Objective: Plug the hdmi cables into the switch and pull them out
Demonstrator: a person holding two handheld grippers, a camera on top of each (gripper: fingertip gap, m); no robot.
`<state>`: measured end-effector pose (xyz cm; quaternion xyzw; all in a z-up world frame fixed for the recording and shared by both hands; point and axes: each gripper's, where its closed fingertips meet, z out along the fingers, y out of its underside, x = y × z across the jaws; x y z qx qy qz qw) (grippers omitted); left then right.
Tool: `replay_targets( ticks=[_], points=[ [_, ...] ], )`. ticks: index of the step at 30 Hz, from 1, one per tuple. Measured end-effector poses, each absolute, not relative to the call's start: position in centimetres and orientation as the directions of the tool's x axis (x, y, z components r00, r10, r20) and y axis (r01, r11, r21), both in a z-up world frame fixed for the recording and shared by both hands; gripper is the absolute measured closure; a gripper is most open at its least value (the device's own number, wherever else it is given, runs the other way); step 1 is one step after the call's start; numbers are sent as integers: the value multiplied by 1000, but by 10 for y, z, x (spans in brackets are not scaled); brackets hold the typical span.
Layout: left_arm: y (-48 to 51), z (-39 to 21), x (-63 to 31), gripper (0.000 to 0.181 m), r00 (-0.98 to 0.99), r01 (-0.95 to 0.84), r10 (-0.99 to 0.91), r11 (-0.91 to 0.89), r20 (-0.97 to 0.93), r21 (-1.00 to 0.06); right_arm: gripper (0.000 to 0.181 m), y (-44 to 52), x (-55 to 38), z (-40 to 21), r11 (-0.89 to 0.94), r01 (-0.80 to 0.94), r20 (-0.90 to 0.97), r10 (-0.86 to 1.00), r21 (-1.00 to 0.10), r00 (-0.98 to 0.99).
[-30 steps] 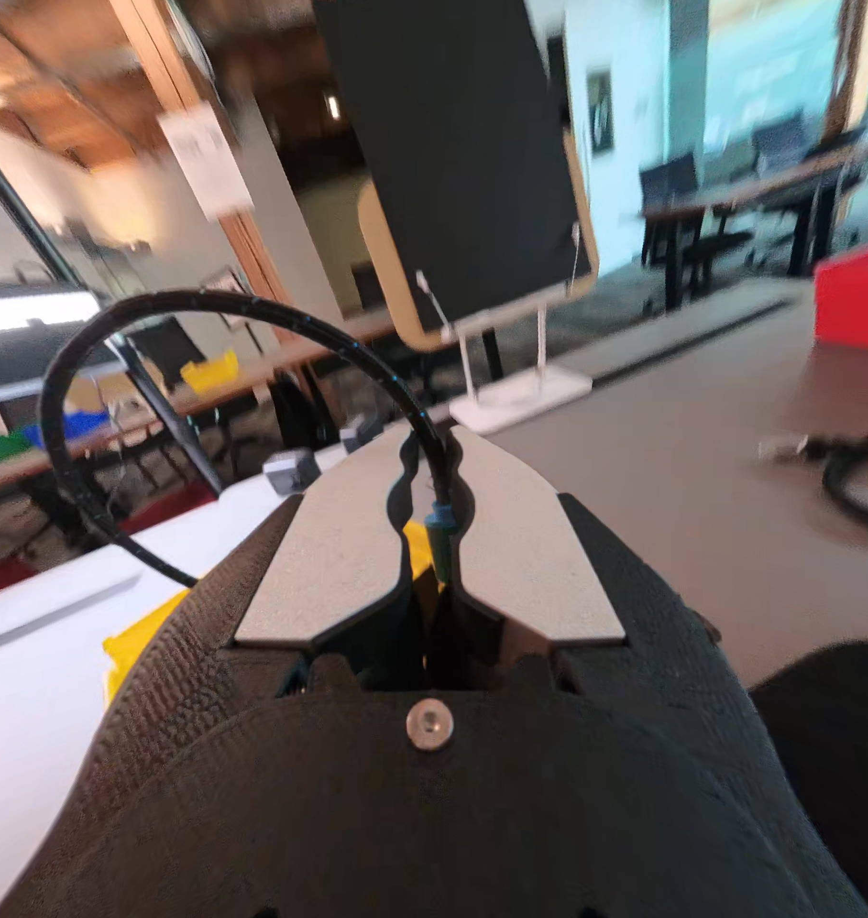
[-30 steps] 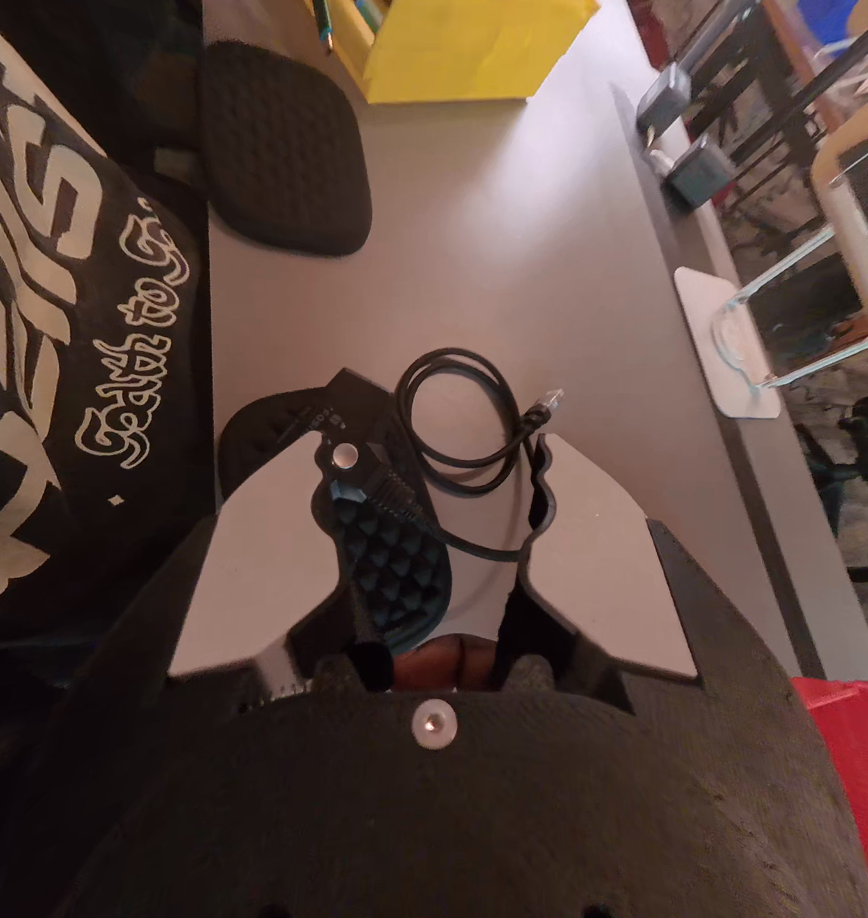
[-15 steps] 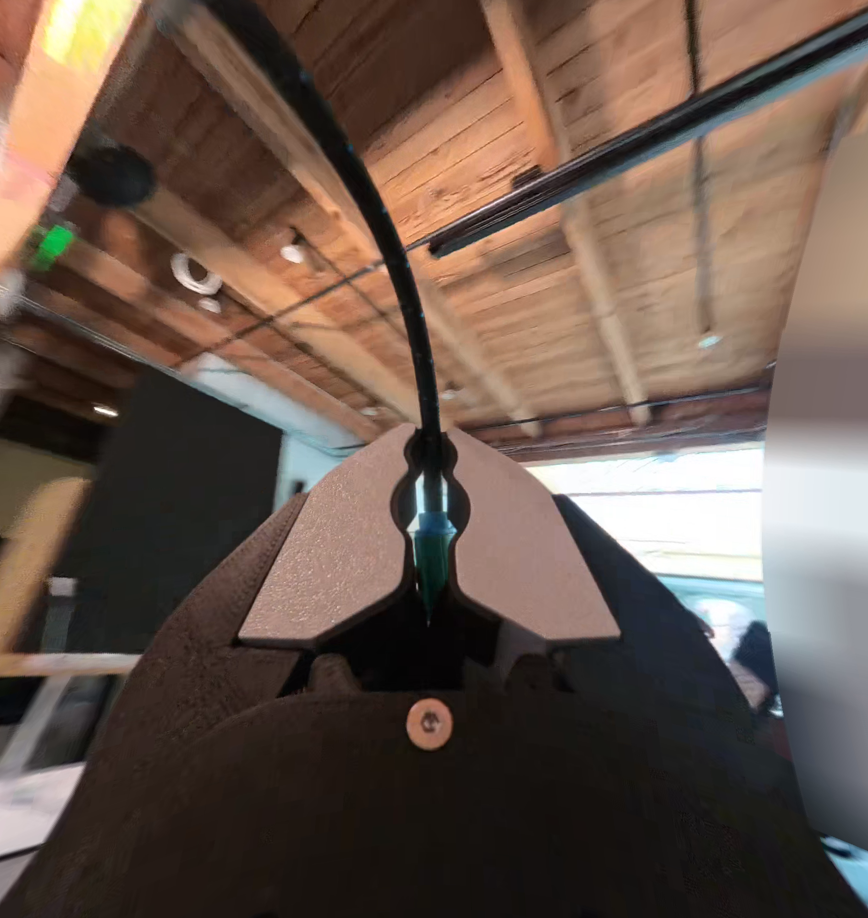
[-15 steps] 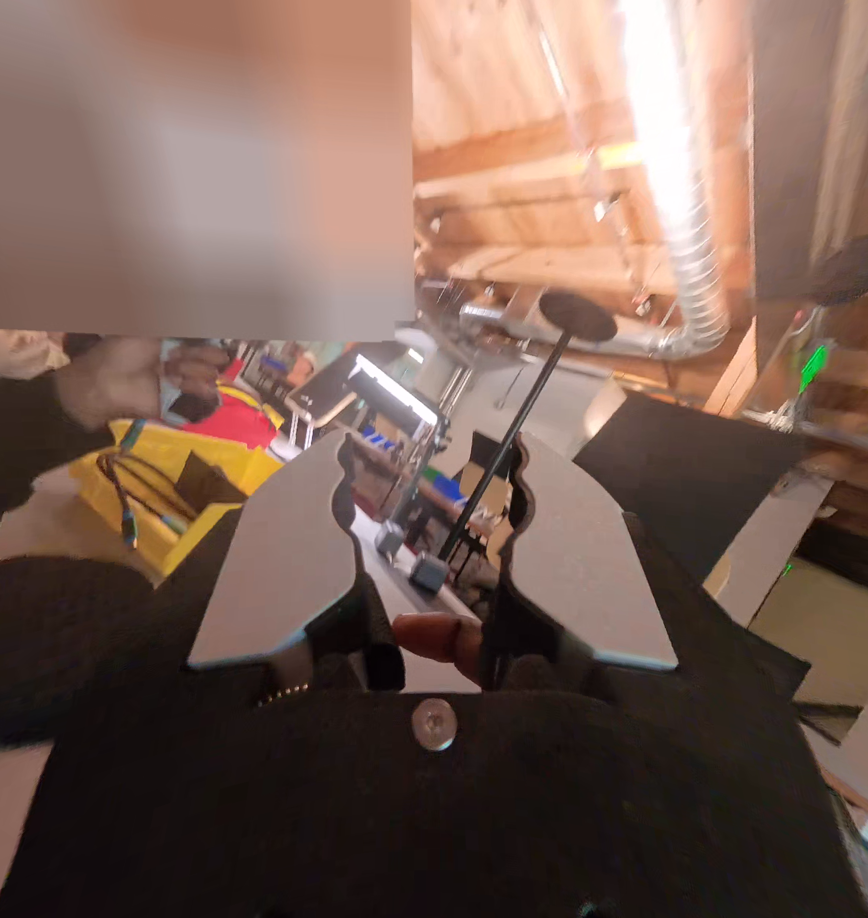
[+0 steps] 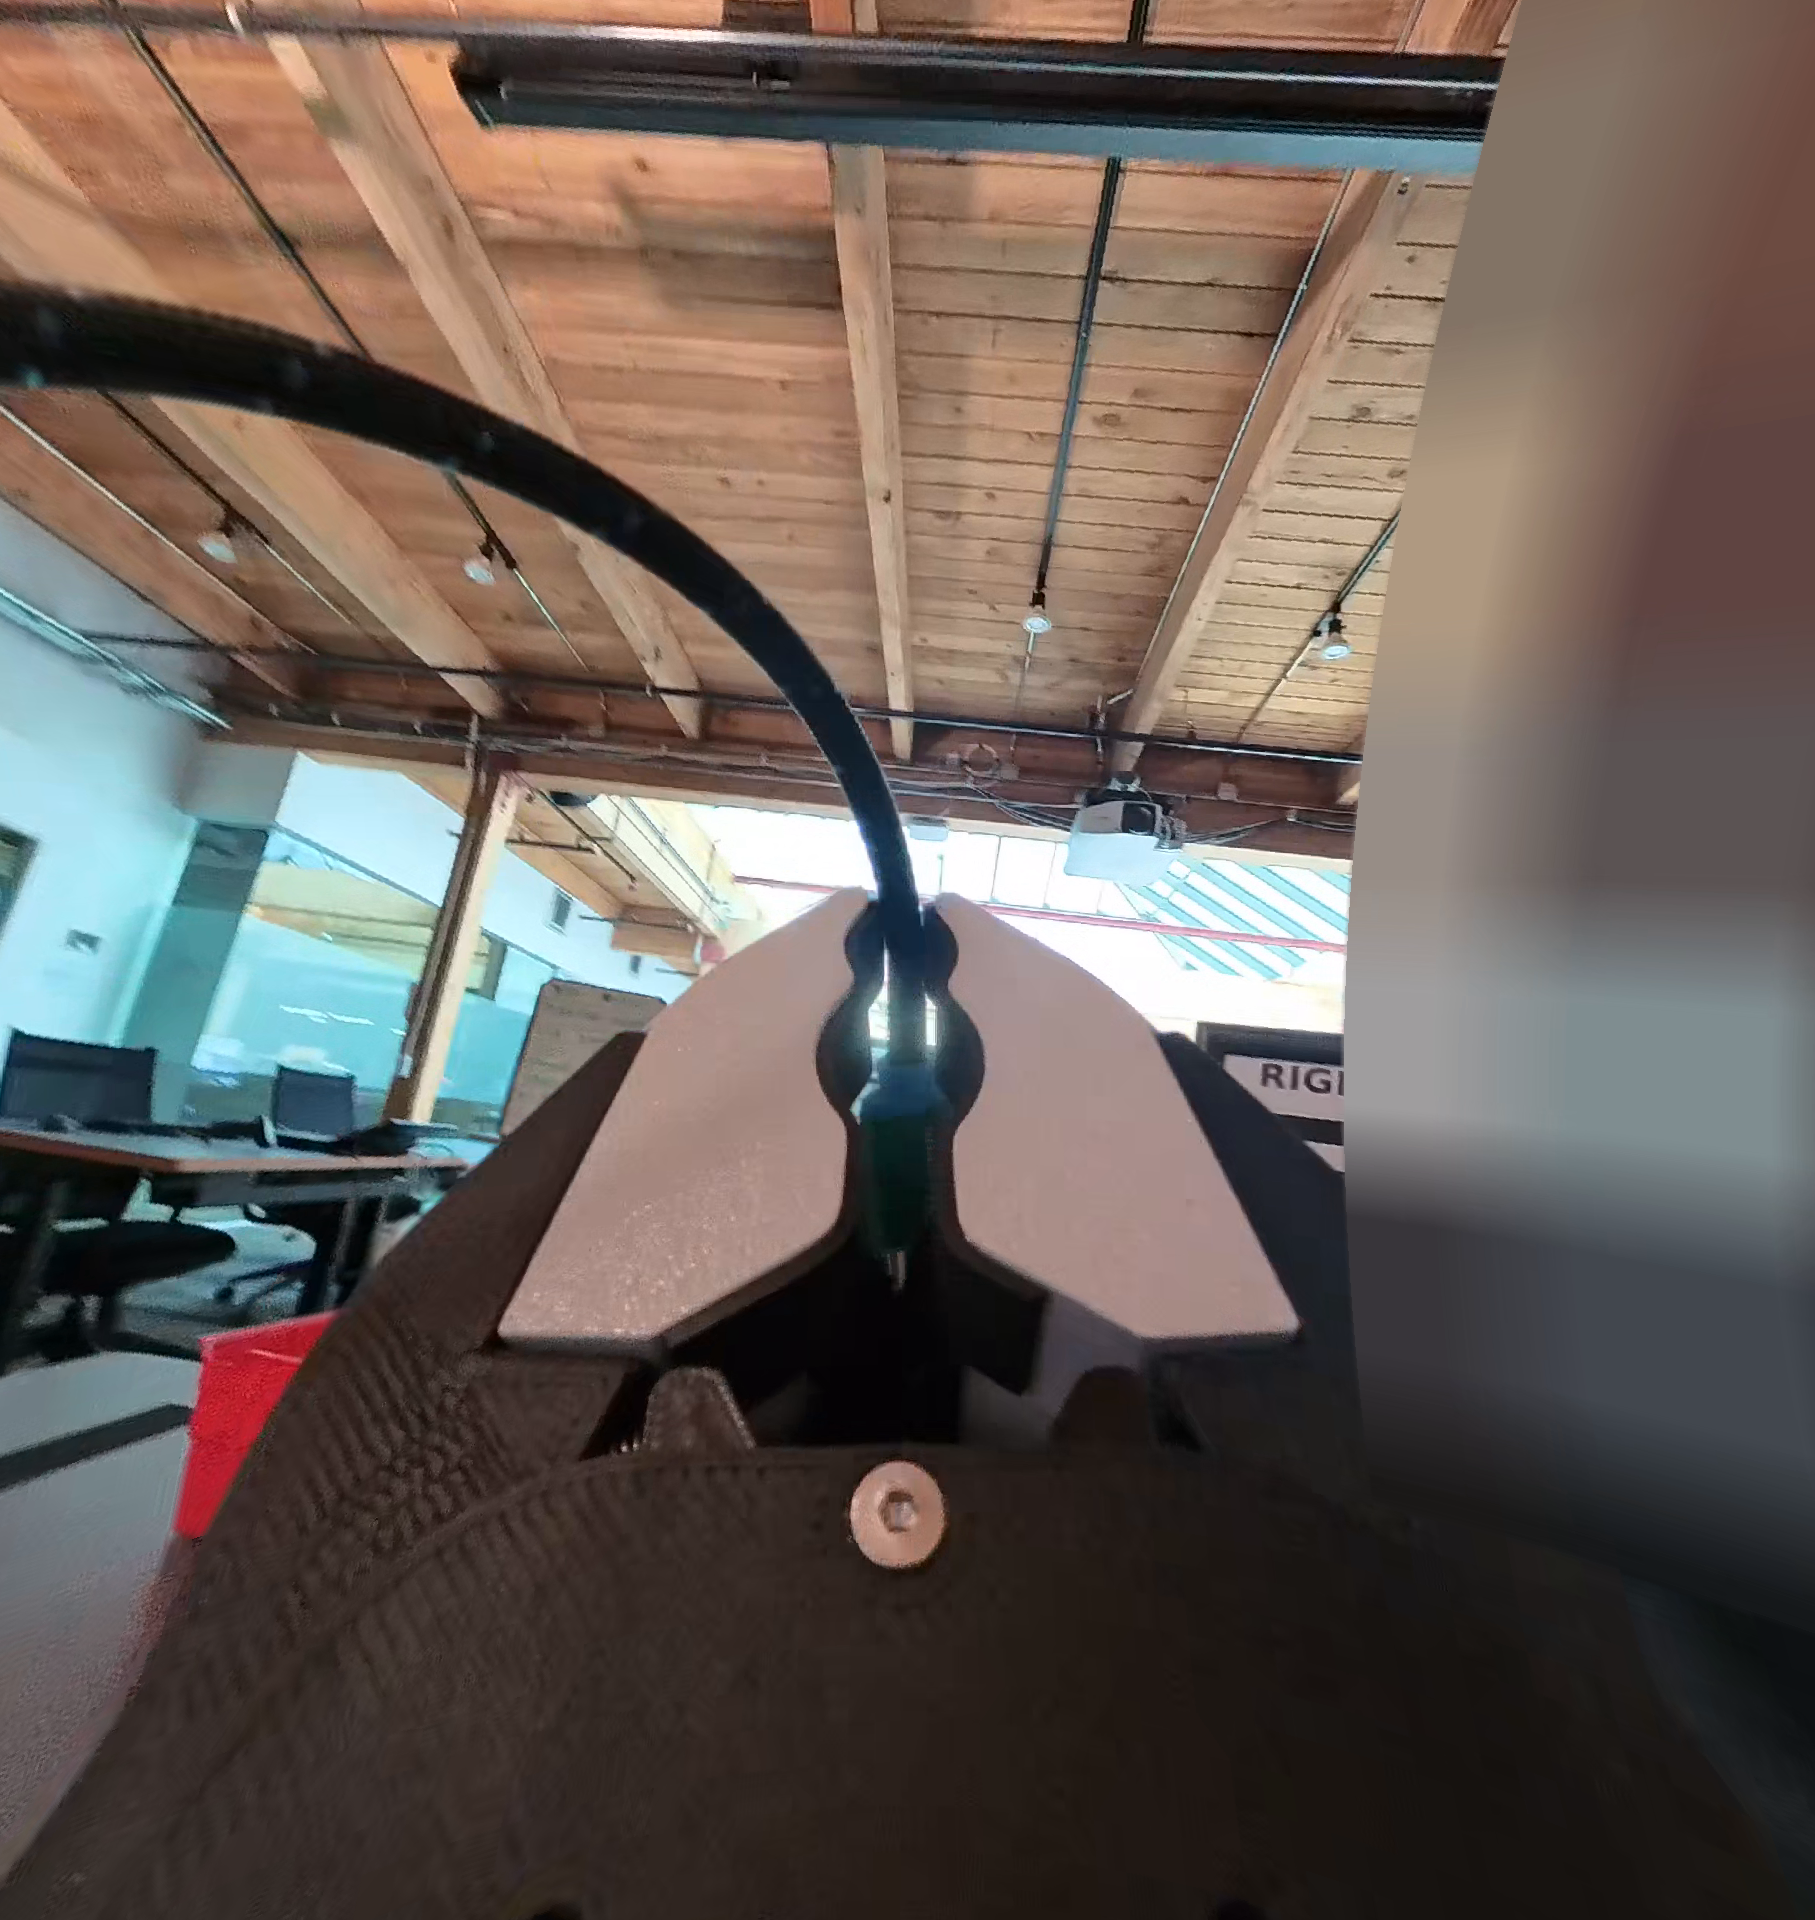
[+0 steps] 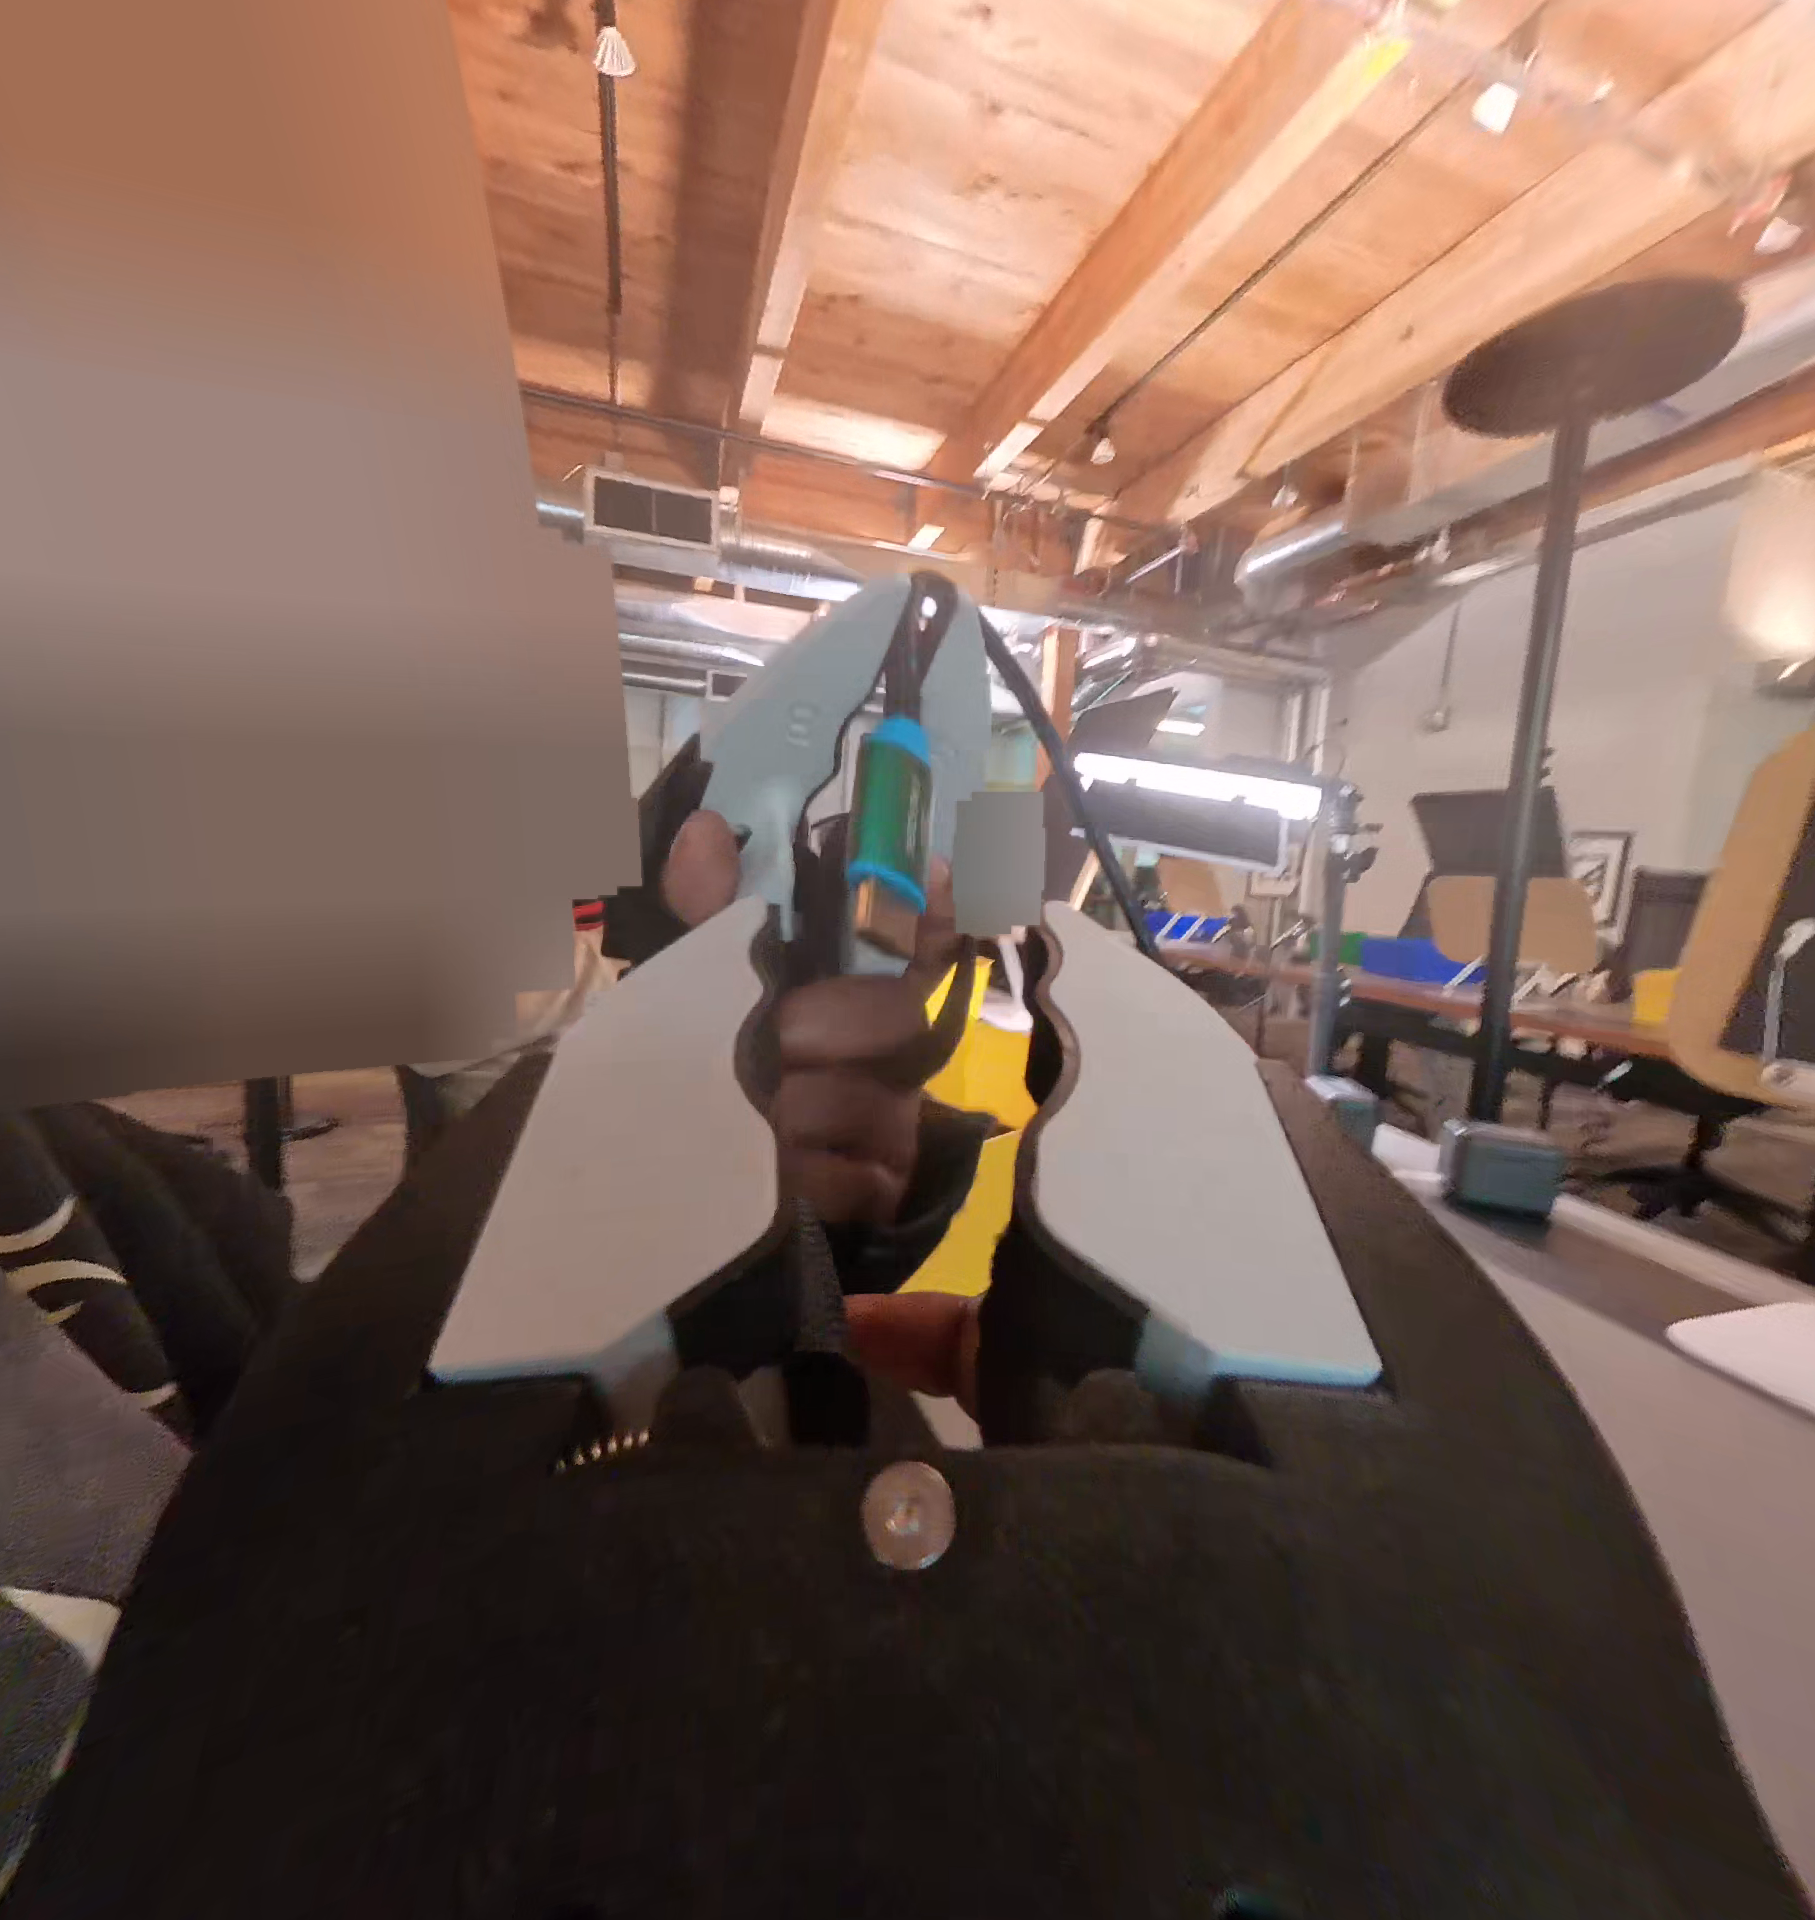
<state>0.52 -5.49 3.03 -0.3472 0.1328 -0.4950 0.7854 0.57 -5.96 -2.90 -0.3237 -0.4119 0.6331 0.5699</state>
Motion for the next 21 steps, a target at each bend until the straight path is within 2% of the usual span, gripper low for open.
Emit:
replay_targets(
  ticks=[4, 7, 9, 12, 15, 18, 21],
  points=[
    [-49, 24, 14, 175, 430, 702, -887, 212, 168, -680, 168, -57, 12, -28, 240, -454, 262, 965, -858, 14],
    [-51, 24, 17, 175, 431, 685, -890, 215, 149, -696, 169, -55, 15, -27, 445, -403, 420, 894, -800, 154],
    [-54, 23, 21, 167, 433, 645, -895, 221, 112, -731, 170, -53, 21, -24, 584, -368, 528, 812, -723, 251],
    [-55, 10, 33, 154, 446, 478, -895, 225, 14, -849, 170, -51, 31, -19, 796, -257, 685, 604, -549, 408],
    [-50, -11, 43, 139, 479, 263, -872, 248, -96, -932, 170, -52, 35, -19, 948, -83, 809, 306, -307, 502],
    [-50, -21, 47, 138, 473, 186, -871, 244, -131, -952, 170, -58, 34, -27, 998, 56, 870, 9, -42, 493],
    [-54, -30, 51, 138, 394, 177, -917, 148, -68, -973, 170, -62, 35, -32, 992, 89, 874, -125, 94, 469]
  ],
)
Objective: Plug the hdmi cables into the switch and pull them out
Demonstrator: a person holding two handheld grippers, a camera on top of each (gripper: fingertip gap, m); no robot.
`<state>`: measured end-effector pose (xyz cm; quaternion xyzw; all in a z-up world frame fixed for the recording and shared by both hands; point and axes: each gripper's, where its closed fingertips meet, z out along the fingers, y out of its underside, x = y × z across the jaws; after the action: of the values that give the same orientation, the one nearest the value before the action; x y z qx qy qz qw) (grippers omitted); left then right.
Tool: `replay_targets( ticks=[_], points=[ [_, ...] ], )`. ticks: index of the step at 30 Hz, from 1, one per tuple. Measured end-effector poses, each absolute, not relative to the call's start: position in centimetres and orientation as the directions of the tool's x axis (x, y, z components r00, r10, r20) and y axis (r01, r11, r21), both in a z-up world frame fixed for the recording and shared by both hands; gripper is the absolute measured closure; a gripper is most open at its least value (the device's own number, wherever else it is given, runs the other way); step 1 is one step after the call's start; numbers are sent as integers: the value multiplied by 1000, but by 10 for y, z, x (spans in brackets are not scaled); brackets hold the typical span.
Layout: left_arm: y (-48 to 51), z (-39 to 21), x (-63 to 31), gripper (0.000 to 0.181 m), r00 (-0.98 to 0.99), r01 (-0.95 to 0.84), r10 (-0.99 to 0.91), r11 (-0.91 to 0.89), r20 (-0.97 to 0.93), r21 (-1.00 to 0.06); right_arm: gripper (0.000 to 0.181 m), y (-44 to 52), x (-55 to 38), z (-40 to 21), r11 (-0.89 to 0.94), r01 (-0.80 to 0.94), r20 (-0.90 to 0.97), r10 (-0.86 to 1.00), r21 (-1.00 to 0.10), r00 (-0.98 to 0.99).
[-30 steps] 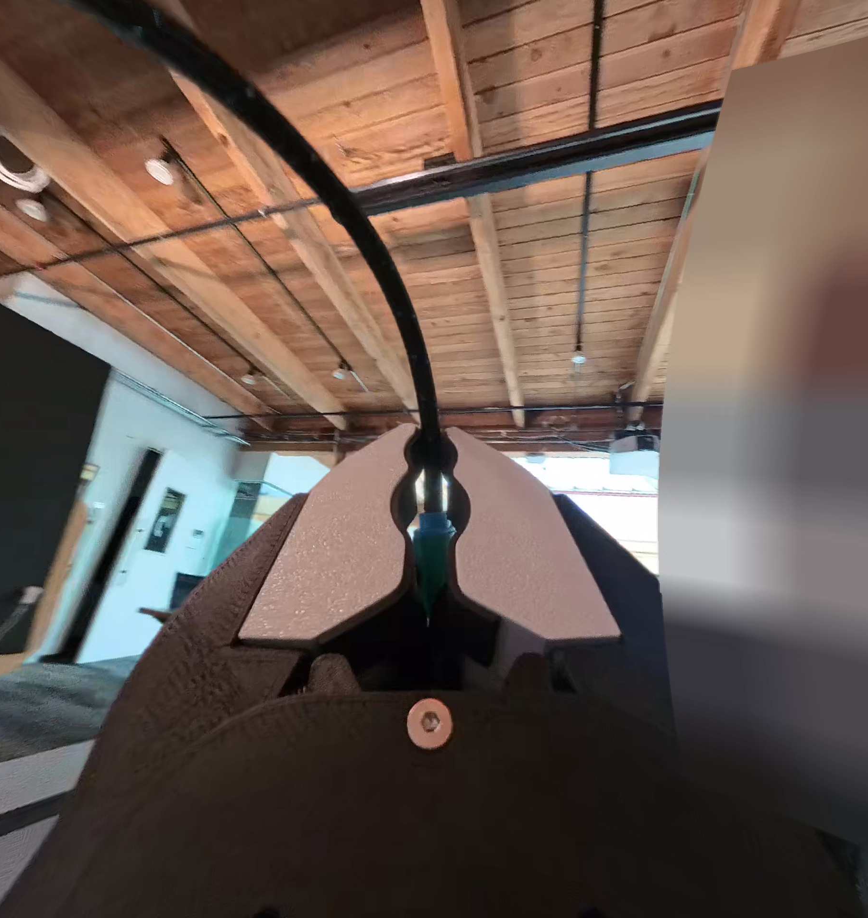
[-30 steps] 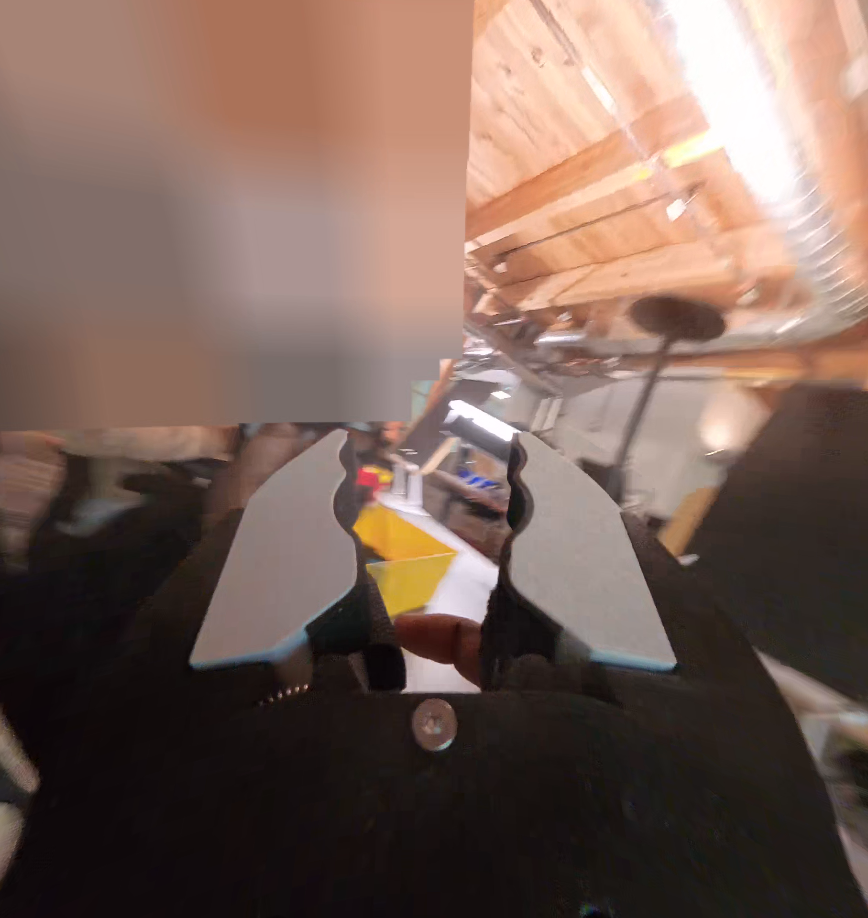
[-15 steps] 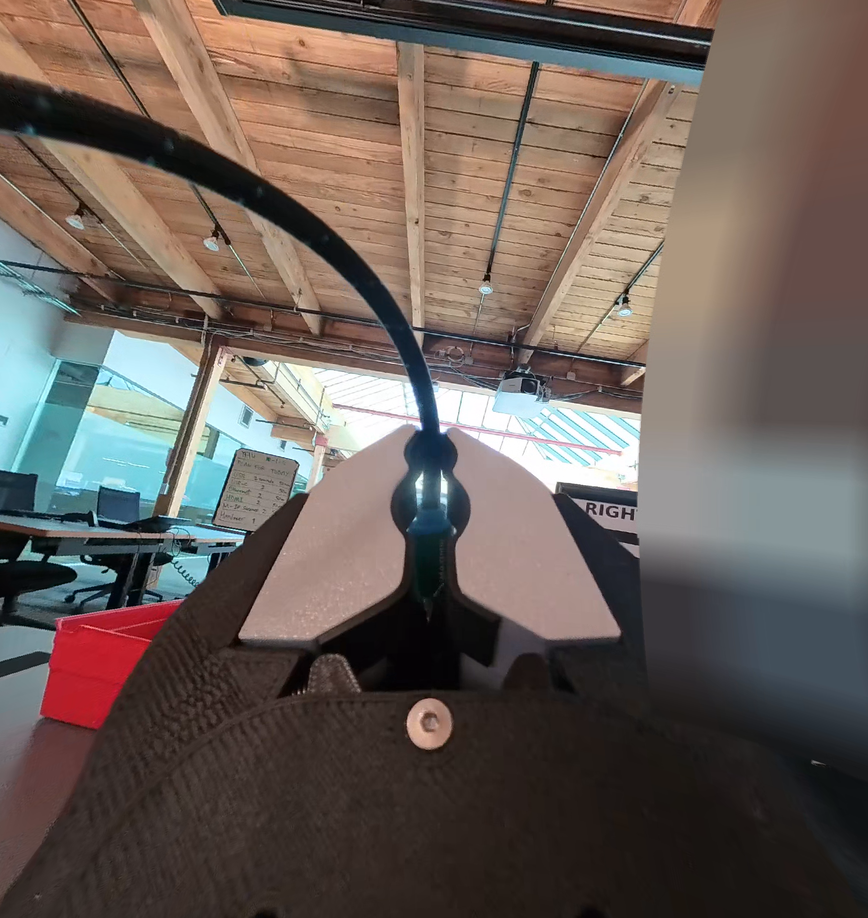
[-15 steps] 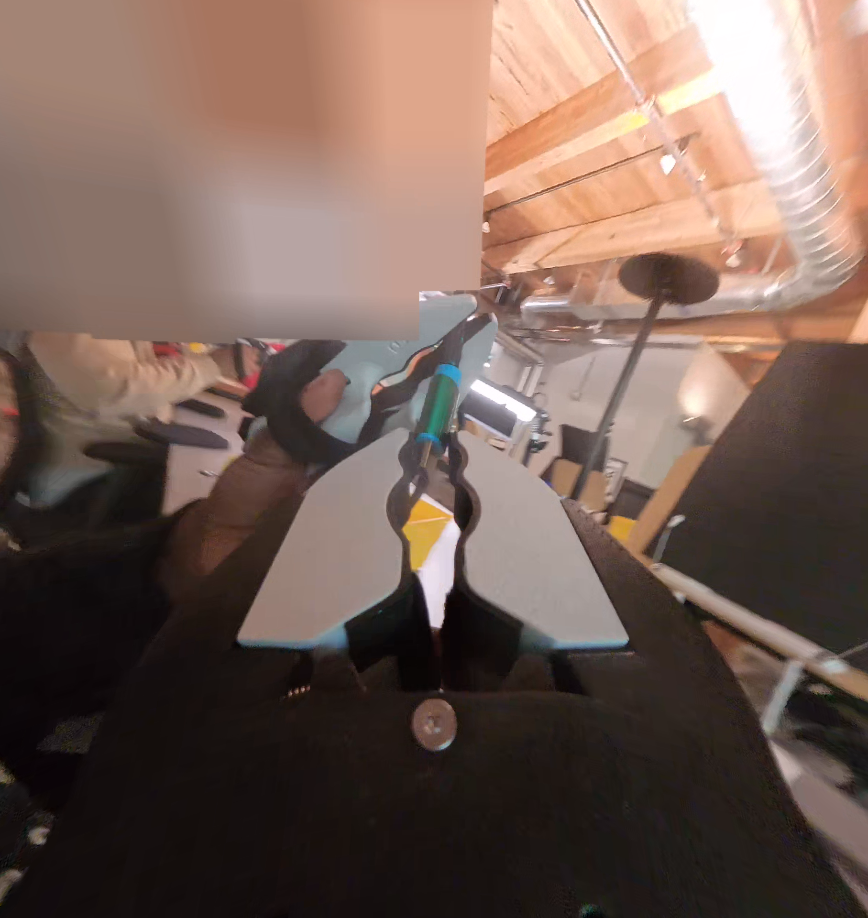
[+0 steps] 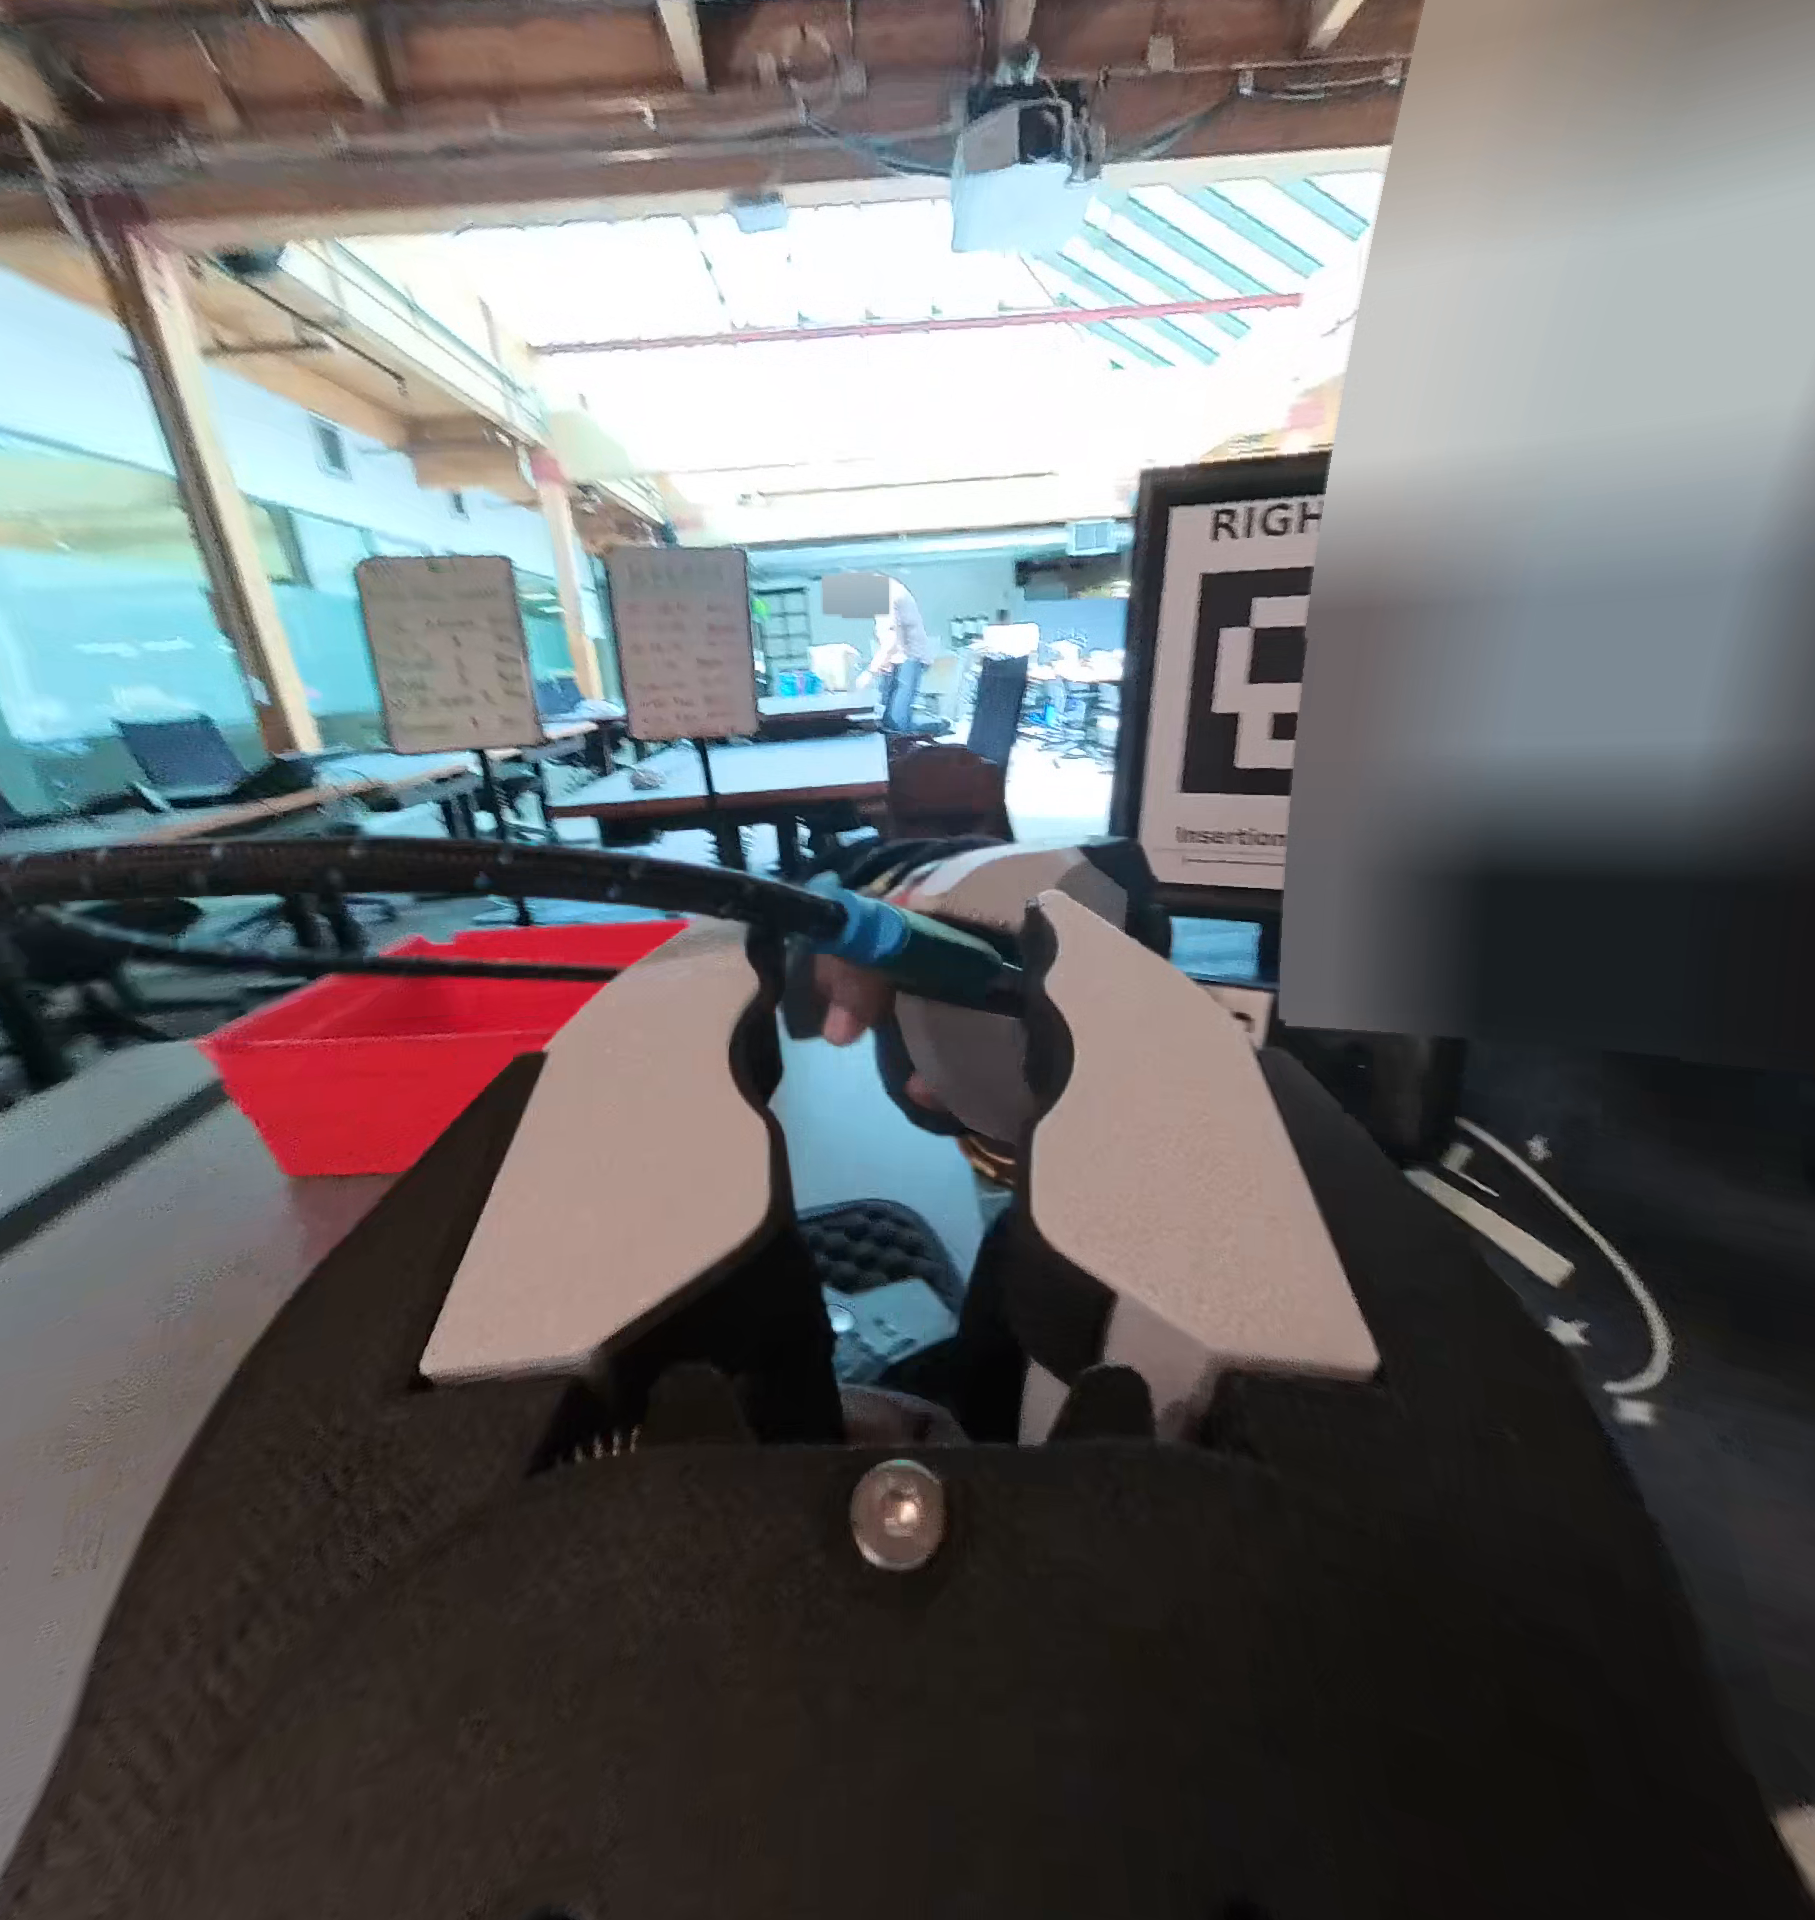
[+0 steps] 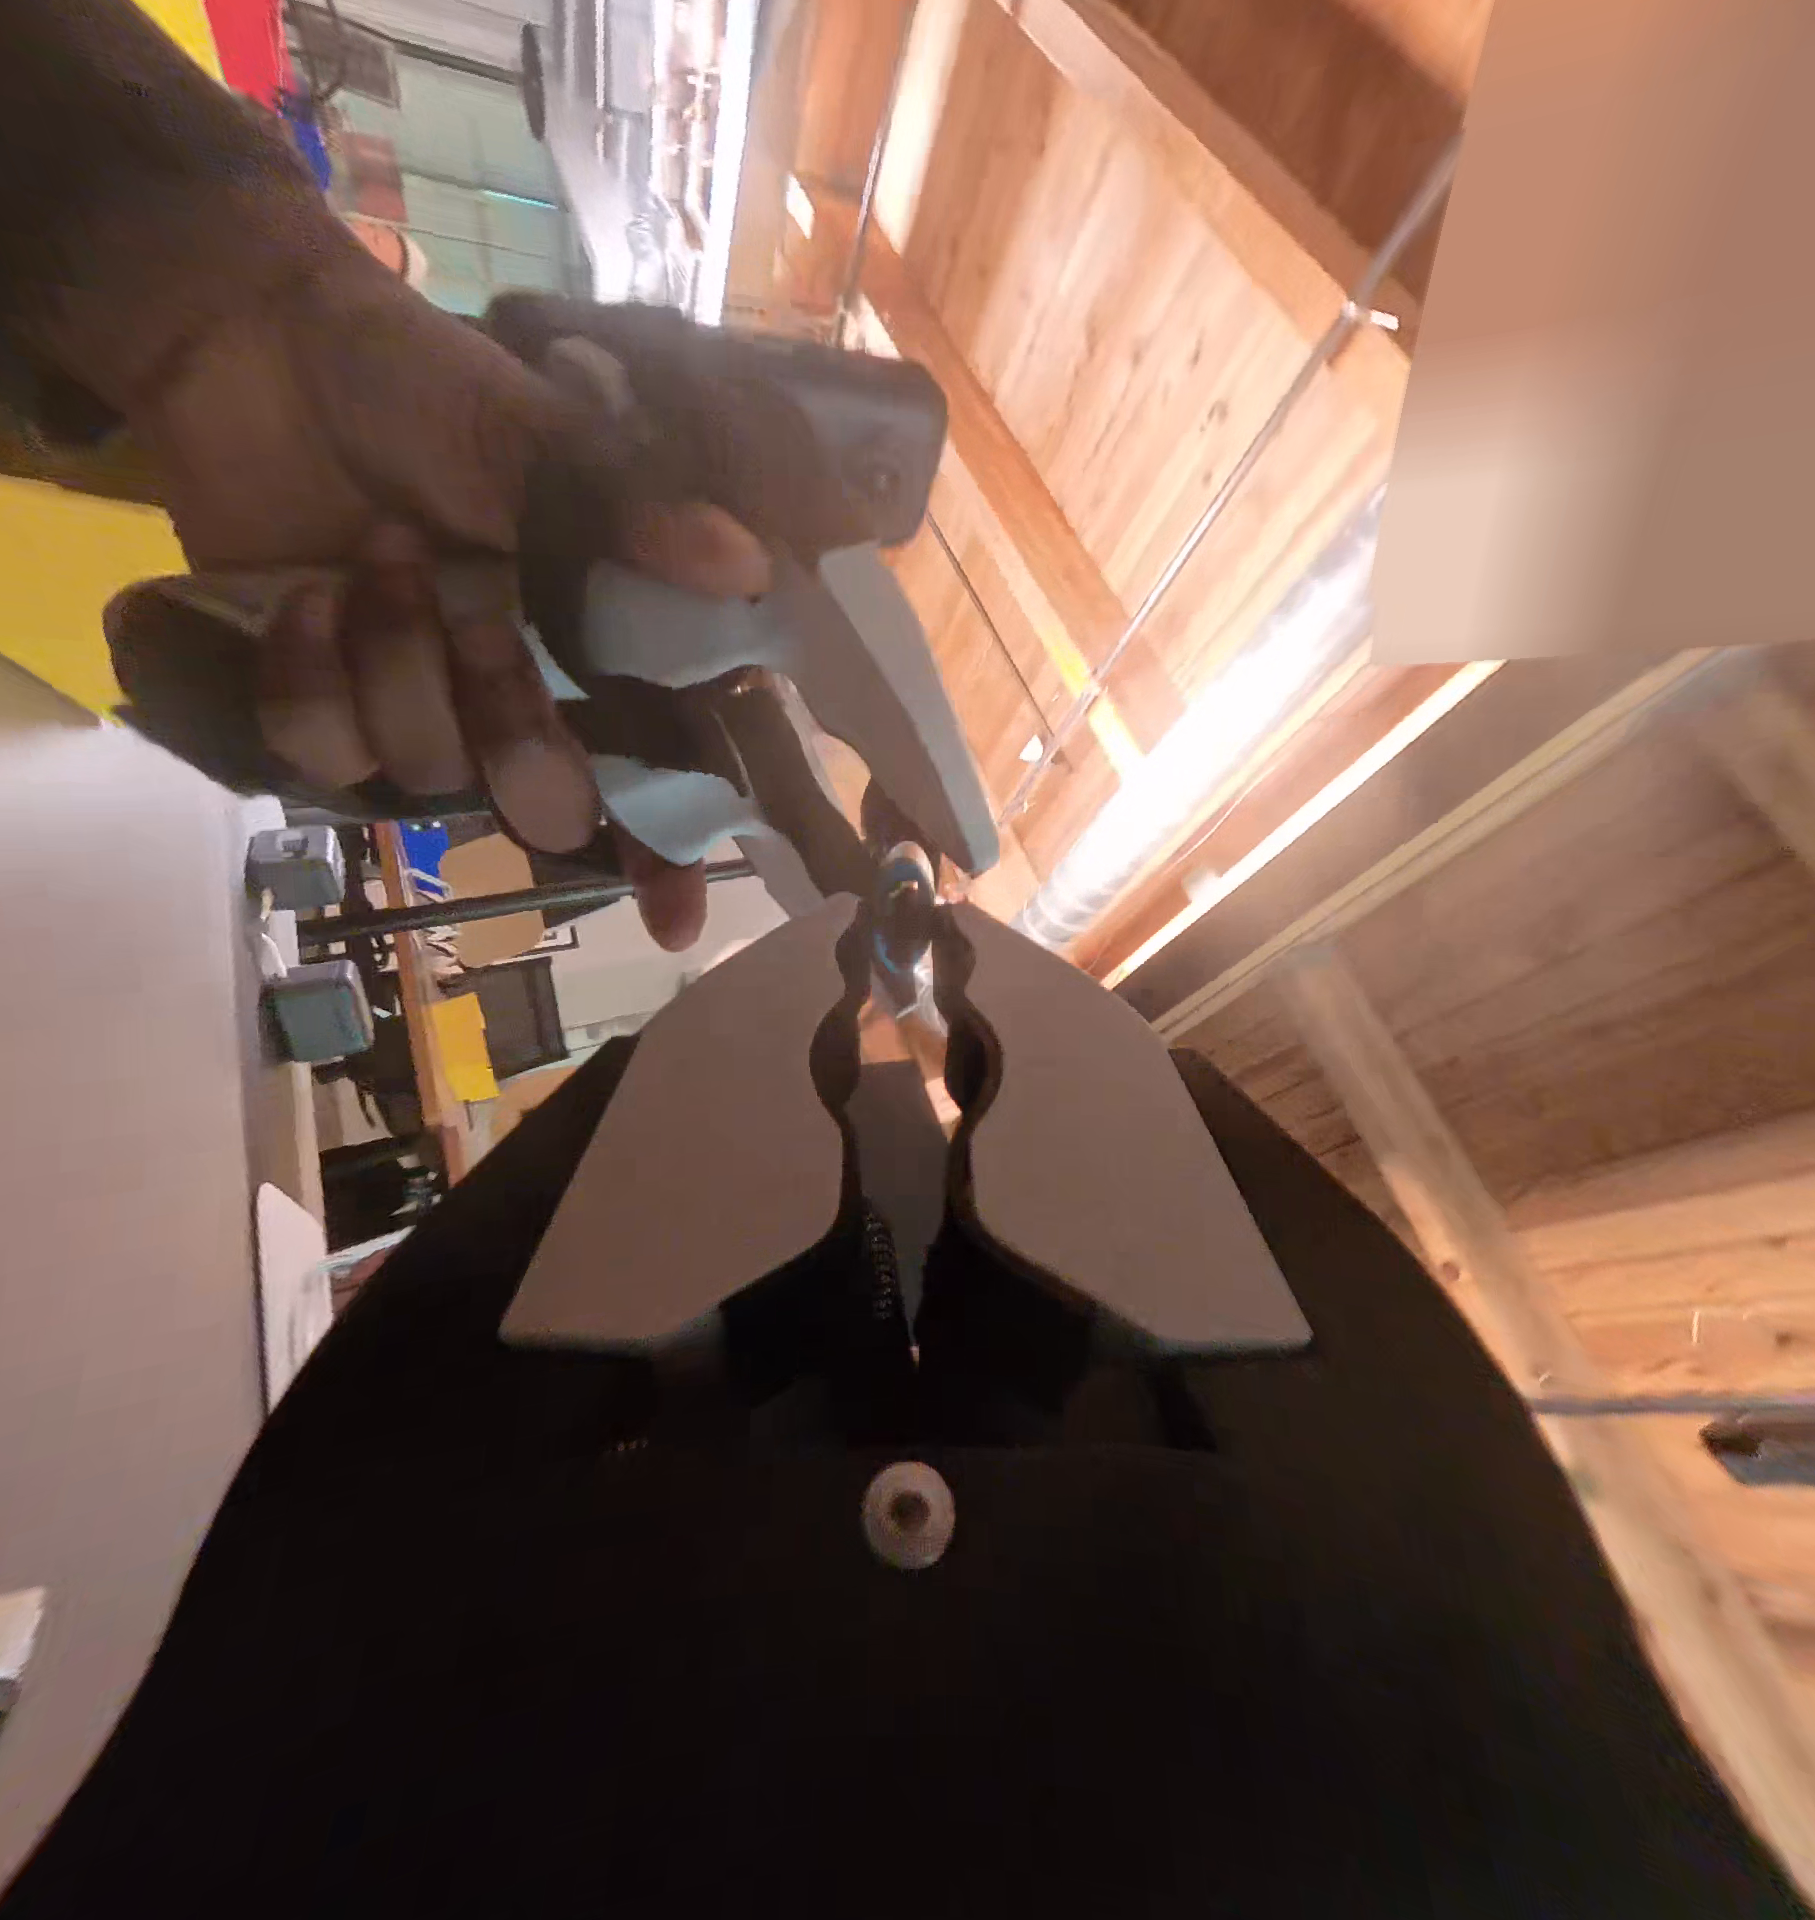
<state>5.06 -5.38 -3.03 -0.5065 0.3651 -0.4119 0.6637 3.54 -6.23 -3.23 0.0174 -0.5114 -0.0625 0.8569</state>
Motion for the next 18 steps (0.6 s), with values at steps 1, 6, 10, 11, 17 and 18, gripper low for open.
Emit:
replay_targets(
  ticks=[1, 6, 10, 11, 17, 18],
  points=[
    [-56, -32, 52, 138, 367, 177, -928, 137, -64, -975, 170, -65, 36, -33, 991, 74, 878, -134, 112, 460],
    [-77, -38, 56, 148, 214, 206, -974, 117, -72, -972, 170, -84, 40, -38, 990, -56, 903, -92, 127, 420],
    [-86, -40, 58, 152, 132, 226, -991, 60, -30, -972, 170, -91, 43, -40, 982, -134, 919, -74, 135, 387],
    [-87, -40, 59, 153, 128, 231, -991, 60, -31, -971, 170, -92, 45, -40, 979, -159, 922, -61, 131, 383],
    [-81, -37, 63, 158, 214, 243, -971, 160, -108, -957, 170, -83, 50, -38, 977, -178, 928, -40, 114, 371],
    [-79, -36, 63, 158, 237, 237, -963, 187, -130, -953, 170, -81, 51, -37, 979, -167, 925, -47, 118, 377]
  ],
)
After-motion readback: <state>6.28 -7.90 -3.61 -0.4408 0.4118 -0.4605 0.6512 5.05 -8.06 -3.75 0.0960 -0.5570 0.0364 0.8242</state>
